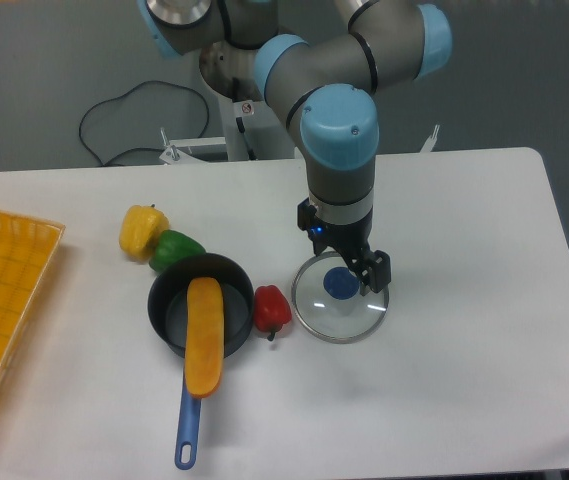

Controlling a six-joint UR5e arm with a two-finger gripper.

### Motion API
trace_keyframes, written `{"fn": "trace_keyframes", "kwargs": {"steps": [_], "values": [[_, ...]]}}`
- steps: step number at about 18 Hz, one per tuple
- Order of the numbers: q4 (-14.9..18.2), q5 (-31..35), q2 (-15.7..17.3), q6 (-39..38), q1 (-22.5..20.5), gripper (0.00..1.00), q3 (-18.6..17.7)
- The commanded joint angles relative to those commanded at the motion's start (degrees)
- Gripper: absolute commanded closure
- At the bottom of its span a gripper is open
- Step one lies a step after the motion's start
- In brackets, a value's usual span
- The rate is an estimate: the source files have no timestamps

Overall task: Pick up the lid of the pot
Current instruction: 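Lower the gripper onto the blue knob of the glass lid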

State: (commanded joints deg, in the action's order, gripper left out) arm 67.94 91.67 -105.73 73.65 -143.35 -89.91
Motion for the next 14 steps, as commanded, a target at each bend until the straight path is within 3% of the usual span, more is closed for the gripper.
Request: {"fn": "trace_keyframes", "kwargs": {"steps": [7,12,14], "values": [[1.23,0.0,0.0,-0.44,0.17,0.0,-0.44],[0.09,-0.44,0.97,-0.79,-0.52,0.0,-5.44],[0.0,-0.44,1.23,-0.79,-0.53,0.0,-5.54]]}}
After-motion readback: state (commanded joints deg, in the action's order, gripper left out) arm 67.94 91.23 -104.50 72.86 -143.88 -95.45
